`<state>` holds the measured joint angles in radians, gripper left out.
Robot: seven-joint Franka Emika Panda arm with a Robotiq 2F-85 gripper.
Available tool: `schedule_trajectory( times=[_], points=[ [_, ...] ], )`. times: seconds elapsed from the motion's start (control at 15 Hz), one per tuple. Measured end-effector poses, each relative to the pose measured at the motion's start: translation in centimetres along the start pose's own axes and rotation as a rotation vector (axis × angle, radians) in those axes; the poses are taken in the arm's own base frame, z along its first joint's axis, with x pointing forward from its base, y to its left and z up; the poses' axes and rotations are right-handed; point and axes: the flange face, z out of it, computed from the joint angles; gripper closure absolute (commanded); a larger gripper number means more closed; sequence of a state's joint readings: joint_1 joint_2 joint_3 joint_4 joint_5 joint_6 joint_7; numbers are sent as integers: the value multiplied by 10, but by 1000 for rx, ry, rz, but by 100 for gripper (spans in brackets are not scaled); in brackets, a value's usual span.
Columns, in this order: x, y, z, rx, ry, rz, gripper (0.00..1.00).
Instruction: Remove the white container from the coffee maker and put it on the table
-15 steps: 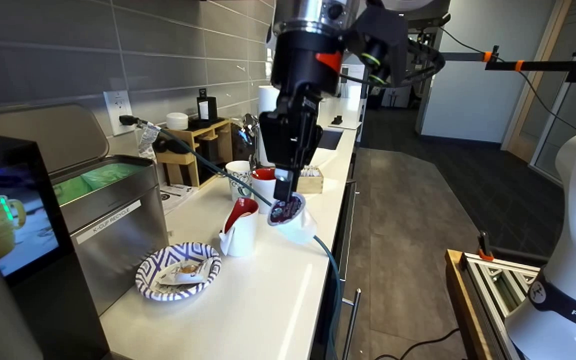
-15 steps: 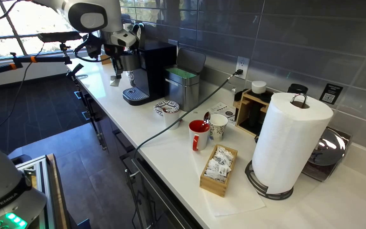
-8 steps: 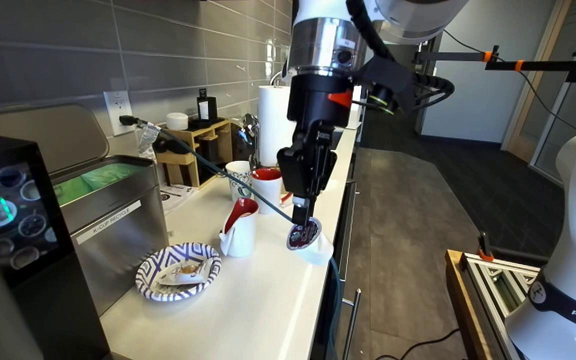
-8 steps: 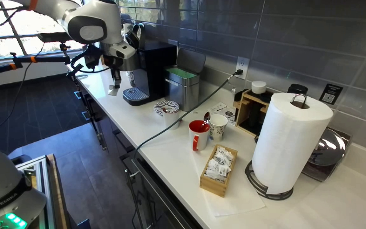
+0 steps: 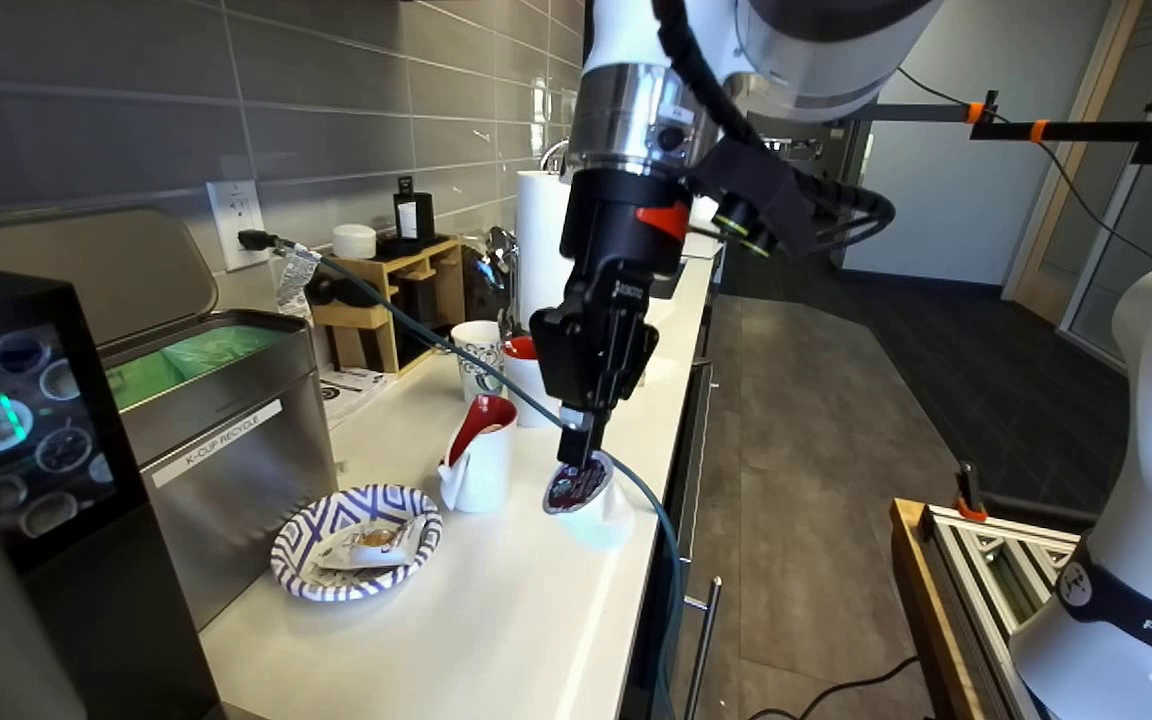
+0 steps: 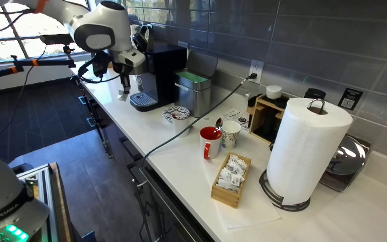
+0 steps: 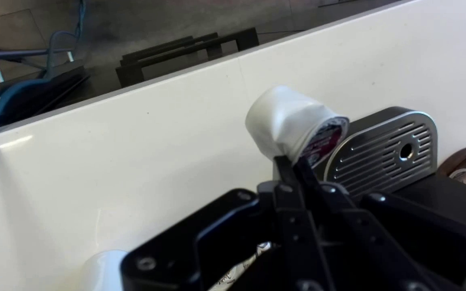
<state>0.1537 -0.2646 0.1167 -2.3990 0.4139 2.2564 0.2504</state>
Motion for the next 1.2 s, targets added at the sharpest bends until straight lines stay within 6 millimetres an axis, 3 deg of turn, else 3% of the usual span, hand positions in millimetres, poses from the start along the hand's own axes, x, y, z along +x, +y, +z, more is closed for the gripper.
schedule_trajectory(
  times=[0.33,0.53,0.8,1.2],
  points=[
    [12,40,56,154,89,184,99],
    [16,56,77,221,201,293,99],
    [8,55,88,276,291,327,99],
    [-4,61,89,246,428,287,99]
  ],
)
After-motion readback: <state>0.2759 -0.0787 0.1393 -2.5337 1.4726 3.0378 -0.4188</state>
